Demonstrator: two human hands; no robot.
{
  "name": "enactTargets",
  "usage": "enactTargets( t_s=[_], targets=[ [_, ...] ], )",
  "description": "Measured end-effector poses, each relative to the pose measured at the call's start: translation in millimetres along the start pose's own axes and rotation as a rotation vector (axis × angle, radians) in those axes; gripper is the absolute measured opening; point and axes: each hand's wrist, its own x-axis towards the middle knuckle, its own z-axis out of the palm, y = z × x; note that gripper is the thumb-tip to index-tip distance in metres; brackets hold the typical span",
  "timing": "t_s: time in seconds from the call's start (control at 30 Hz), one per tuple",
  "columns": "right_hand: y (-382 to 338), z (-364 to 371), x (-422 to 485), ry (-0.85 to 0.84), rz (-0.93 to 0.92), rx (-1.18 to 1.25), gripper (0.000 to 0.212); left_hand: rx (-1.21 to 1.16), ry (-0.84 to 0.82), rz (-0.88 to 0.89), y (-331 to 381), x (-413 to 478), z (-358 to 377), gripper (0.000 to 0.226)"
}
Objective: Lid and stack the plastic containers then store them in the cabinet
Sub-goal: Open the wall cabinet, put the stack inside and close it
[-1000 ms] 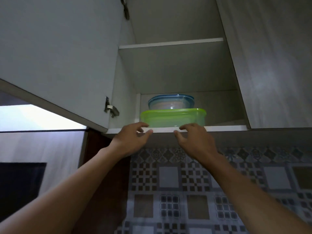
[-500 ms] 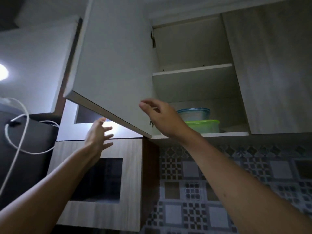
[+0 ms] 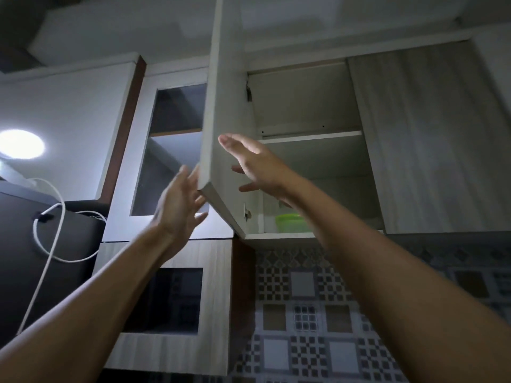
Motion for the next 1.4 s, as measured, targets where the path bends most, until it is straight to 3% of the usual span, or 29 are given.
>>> enactTargets(
  t_s=[0.2, 0.33, 0.6, 0.73, 0.97, 1.17, 1.4],
  targets=[
    [29.9, -51.4, -9.6, 0.252, 0.053, -0.169, 0.069, 0.261, -0.212, 0.020, -11.2, 20.1, 77.3, 0.043],
    [71.2, -96.1, -20.6, 0.369, 0.051, -0.253, 0.051, 0.440, -0.249, 0.119, -44.9, 38.6, 123.7, 0.031],
    [183.7, -192.0, -36.7, 0.578, 0.150, -0.358, 0.030, 0.800, -0.357, 0.214, -139.1, 87.3, 205.5, 0.045],
    [250.6, -232.6, -26.6, 0.655, 0.218, -0.446, 0.042, 0.910, -0.379, 0.224, -186.1, 124.2, 229.6, 0.051],
    [365.1, -253.9, 3.9, 0.637, 0.350, -0.737, 0.059, 1.111, -0.344, 0.238, -261.6, 184.5, 253.4, 0.061],
    [453.1, -243.7, 12.6, 0.392, 0.359, -1.142, 0.067, 1.252, -0.310, 0.248, -320.0, 215.2, 265.3, 0.062],
    [484.6, -240.1, 18.0, 0.400, 0.389, -1.202, 0.069, 1.268, -0.306, 0.280, -339.9, 225.1, 263.4, 0.065]
  ],
)
